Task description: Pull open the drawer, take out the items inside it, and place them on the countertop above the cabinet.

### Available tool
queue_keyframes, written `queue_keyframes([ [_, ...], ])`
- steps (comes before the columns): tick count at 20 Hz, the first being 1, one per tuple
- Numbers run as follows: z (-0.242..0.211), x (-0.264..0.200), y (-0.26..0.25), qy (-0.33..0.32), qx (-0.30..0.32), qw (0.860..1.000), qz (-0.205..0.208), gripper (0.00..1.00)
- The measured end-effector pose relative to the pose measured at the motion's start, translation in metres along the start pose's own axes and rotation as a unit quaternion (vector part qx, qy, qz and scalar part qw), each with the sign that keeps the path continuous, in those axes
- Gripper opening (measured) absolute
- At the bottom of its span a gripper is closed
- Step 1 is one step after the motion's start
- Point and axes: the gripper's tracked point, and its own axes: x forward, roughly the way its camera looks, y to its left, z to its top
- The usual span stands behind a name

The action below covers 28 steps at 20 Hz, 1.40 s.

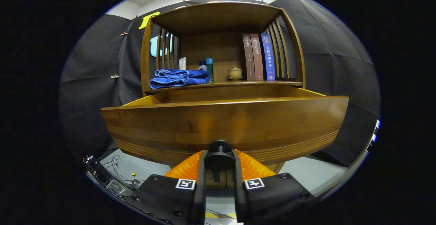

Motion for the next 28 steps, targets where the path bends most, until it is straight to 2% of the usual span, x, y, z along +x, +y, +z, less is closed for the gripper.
queue_keyframes([
  [5,-0.001,-0.016,0.002,0.04,0.005,0.999,0.018,0.98],
  [8,0.023,-0.036,0.005,0.051,0.003,0.998,0.041,0.99],
  [12,0.09,-0.047,-0.001,0.057,0.003,0.997,0.057,0.99],
  [14,0.123,-0.037,-0.001,0.064,0.019,0.996,0.063,0.99],
  [16,0.139,-0.014,-0.01,0.092,0.024,0.994,0.05,0.99],
  [21,0.114,0.06,-0.013,0.217,0.005,0.975,0.035,0.99],
  [27,0.069,0.126,-0.013,0.311,-0.02,0.95,0.011,0.98],
  [28,0.059,0.131,-0.011,0.324,-0.014,0.946,0.009,0.9],
])
